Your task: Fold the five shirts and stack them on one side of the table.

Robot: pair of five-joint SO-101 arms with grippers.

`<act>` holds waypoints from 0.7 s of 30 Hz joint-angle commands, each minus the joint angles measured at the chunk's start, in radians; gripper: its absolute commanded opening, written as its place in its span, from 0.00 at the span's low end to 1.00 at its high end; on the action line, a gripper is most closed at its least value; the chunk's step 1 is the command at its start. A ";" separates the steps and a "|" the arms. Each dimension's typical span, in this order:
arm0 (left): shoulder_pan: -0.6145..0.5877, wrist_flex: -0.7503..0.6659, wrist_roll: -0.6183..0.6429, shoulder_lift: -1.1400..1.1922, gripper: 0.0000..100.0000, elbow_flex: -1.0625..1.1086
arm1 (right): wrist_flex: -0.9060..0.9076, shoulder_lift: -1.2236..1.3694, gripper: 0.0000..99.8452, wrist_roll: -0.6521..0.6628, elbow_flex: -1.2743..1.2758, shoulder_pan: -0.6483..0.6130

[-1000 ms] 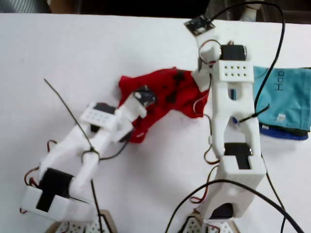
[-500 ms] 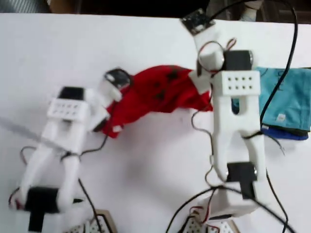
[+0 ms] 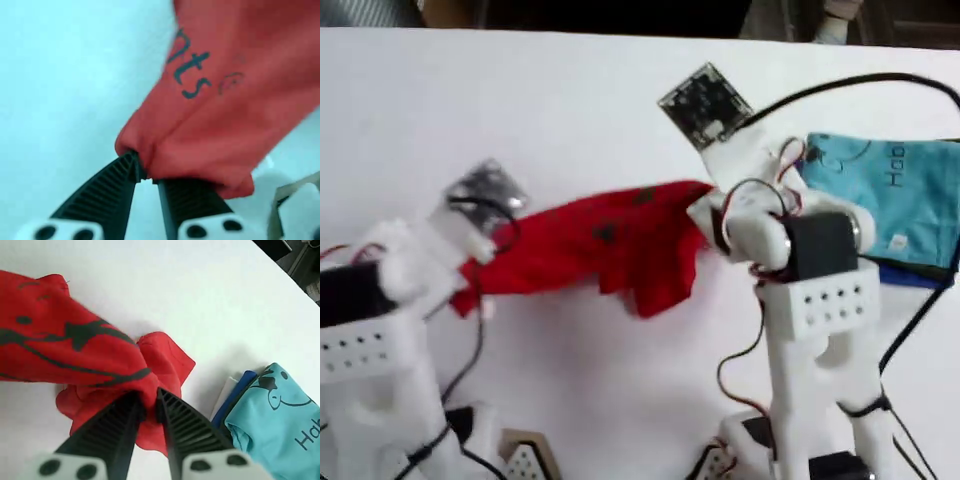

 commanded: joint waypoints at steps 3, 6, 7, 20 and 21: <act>-0.074 -0.146 -0.031 0.288 0.03 -0.041 | -0.248 0.065 0.02 0.008 0.190 0.016; -0.015 -0.195 0.023 0.508 0.03 -0.047 | -0.381 0.174 0.02 0.003 0.256 0.001; 0.012 -0.212 0.046 0.575 0.03 -0.047 | -0.412 0.216 0.02 0.003 0.265 -0.007; 0.057 -0.408 0.230 1.023 0.22 -0.232 | -0.171 0.414 0.33 0.009 0.031 -0.016; 0.052 -0.407 0.230 1.039 0.22 -0.255 | -0.120 0.381 0.32 0.023 0.028 -0.027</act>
